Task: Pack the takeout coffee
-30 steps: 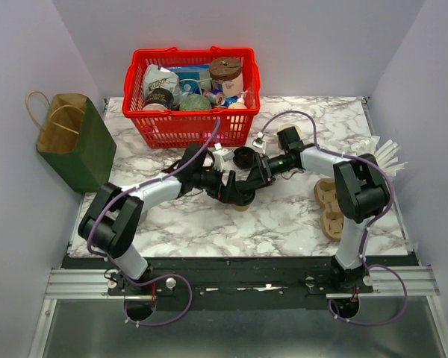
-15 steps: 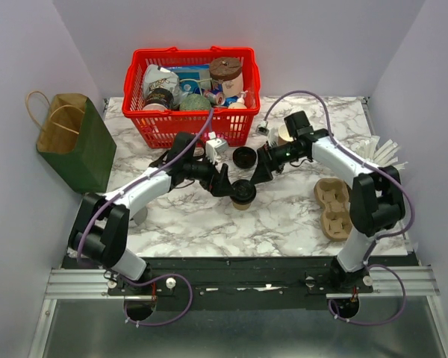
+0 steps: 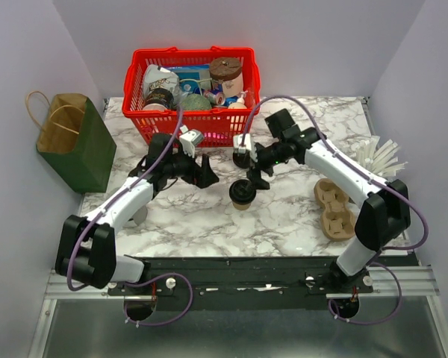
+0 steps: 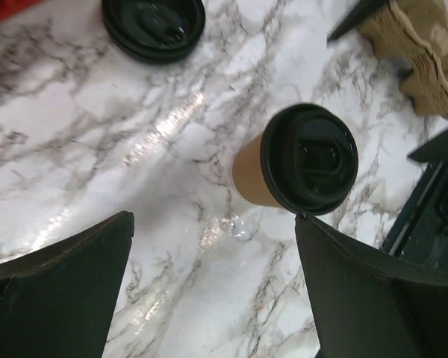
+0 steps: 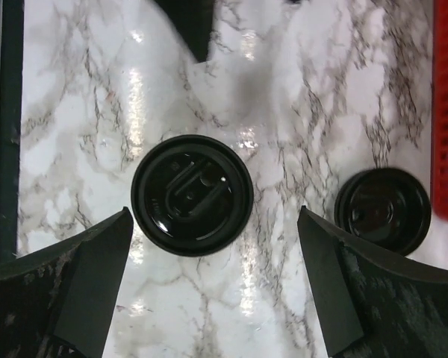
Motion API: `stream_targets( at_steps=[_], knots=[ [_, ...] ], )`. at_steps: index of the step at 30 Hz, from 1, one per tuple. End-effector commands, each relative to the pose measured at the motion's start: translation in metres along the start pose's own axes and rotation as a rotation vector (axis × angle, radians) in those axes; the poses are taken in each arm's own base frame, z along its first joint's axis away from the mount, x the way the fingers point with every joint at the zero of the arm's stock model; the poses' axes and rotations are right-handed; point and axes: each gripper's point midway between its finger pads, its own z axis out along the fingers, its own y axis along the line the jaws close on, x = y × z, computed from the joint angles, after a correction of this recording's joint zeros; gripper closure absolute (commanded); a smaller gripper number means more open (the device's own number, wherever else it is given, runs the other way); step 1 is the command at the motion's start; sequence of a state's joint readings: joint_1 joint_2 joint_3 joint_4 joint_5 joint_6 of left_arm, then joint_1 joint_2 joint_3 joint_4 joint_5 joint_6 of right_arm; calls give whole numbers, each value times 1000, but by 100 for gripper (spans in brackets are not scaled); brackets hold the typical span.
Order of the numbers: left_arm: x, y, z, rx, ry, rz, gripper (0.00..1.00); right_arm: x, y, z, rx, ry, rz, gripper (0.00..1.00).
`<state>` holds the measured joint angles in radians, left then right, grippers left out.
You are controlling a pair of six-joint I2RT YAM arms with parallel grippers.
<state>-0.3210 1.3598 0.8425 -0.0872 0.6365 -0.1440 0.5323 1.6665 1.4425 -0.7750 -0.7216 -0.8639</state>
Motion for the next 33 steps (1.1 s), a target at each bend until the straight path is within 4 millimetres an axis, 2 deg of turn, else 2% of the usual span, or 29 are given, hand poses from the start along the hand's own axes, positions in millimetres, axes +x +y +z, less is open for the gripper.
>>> stream_targets(
  at_steps=[1,7,17,25,31,33],
  knots=[
    [-39,14,-20,-103,-121,-8,4,15,12,20,-72,106,-255,0],
    [-44,18,-33,-129,-161,-19,3,9,18,35,-120,133,-287,0],
    [-45,26,-41,-144,-198,-53,3,32,24,48,-204,235,-242,2],
    [-44,28,-38,-140,-198,-74,3,29,23,44,-170,222,-252,14],
    [-42,30,-35,-134,-187,-97,3,40,26,47,-192,254,-232,21],
    [-44,31,-35,-136,-191,-98,3,43,24,48,-188,268,-225,28]
  ],
)
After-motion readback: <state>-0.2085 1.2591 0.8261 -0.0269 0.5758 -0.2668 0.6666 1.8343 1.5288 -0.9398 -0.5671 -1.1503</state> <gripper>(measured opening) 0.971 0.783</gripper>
